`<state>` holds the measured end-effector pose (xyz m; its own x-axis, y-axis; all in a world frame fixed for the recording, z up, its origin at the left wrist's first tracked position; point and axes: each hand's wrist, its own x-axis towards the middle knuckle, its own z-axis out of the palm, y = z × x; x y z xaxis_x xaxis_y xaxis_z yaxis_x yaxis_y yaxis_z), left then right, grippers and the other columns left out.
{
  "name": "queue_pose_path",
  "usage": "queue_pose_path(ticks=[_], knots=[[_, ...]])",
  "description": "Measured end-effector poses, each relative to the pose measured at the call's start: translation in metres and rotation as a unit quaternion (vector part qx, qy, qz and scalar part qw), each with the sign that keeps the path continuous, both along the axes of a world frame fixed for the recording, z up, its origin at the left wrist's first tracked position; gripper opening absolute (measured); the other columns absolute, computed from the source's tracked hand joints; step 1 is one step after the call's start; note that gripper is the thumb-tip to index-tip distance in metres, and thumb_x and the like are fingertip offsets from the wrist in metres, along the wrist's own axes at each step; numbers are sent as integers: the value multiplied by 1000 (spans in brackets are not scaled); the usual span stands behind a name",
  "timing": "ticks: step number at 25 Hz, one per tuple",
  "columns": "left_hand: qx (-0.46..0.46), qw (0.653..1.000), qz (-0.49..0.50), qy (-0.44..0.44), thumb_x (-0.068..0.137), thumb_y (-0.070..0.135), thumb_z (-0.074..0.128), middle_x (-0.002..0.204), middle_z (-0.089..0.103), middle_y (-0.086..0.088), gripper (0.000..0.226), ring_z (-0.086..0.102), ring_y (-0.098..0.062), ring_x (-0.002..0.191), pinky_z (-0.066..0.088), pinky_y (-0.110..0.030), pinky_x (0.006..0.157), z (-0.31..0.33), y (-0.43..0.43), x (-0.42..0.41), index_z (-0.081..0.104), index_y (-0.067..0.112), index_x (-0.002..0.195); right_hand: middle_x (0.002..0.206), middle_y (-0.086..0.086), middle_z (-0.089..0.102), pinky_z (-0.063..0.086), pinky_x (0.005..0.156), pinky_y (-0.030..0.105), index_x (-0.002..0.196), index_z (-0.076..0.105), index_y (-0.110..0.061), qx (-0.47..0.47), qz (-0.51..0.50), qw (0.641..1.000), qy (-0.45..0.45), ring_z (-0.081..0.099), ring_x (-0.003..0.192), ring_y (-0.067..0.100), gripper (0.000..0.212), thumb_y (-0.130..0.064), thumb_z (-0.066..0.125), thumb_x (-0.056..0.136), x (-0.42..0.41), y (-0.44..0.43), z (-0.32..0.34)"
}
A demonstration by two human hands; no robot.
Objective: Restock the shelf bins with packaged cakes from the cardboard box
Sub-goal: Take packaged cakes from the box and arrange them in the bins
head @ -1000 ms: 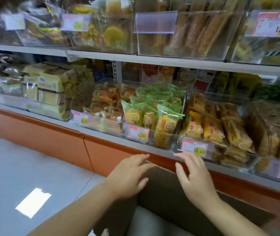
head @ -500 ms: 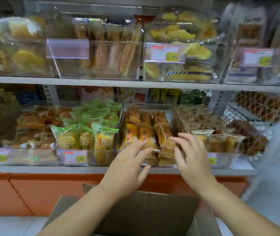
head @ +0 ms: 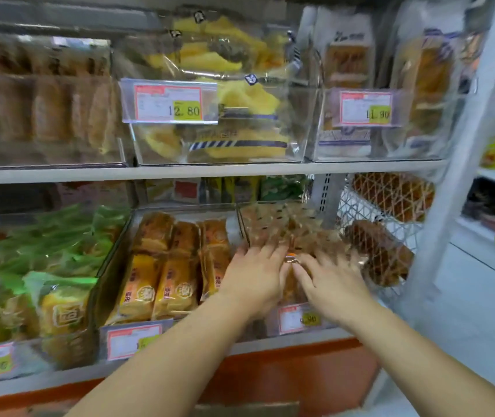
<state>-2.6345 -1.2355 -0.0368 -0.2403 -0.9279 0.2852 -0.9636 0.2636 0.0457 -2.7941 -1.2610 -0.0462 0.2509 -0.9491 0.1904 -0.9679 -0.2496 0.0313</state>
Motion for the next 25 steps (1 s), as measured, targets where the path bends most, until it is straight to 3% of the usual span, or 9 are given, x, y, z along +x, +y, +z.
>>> queue_pose_path(ticks=[4,7,10,12,15,20,23,25], knots=[[34,998,44,3,98,42,12,160,28,3,57,20,-21,148,8,-45,120,-7,-23,-6,30,28,150,159,-1,21,1,114,63,143,28,-39,38,3,999,-5,14,145,36,79,-61,-14,80,5,-23,-8],[64,997,33,5,103,40,24,161,25,5,48,18,-18,149,8,-47,122,-2,-30,-4,31,32,150,162,-1,9,-6,114,62,148,20,-40,85,15,996,-23,0,147,37,58,-59,5,95,3,-30,-4],[113,990,24,83,102,48,27,160,27,8,48,21,-17,148,17,-46,120,15,-36,5,36,38,147,159,-4,25,13,118,51,145,27,-46,84,45,992,-82,17,146,32,55,-63,15,94,-15,-38,23],[121,988,43,85,101,50,25,164,12,9,52,8,-15,151,11,-45,122,21,-51,11,26,39,152,160,-4,20,11,120,48,148,19,-48,74,48,990,-111,14,148,30,53,-60,17,97,-22,-53,36],[158,985,65,3,103,47,19,165,-9,6,57,-11,-17,151,-4,-52,121,15,-79,14,1,34,156,162,-5,-8,-7,119,47,151,0,-45,129,58,989,-50,-13,149,27,55,-55,16,100,-9,-74,29],[198,973,105,-46,102,46,15,164,-14,5,59,-16,-20,150,-4,-53,121,6,-97,15,-4,29,156,160,-4,-22,-8,118,54,152,-11,-37,146,66,987,27,-23,146,27,61,-40,22,100,5,-97,12],[177,979,102,12,104,43,20,165,-7,4,58,-10,-19,151,-1,-47,122,13,-87,11,2,28,157,163,-4,-9,-2,119,53,153,0,-38,146,74,985,-52,-10,149,27,54,-42,18,102,6,-93,16],[143,969,100,173,105,34,32,165,11,-1,53,5,-22,152,11,-41,123,13,-67,11,19,24,155,161,-6,16,17,119,49,149,19,-45,128,80,962,-228,19,147,27,48,-49,18,102,-2,-78,29]])
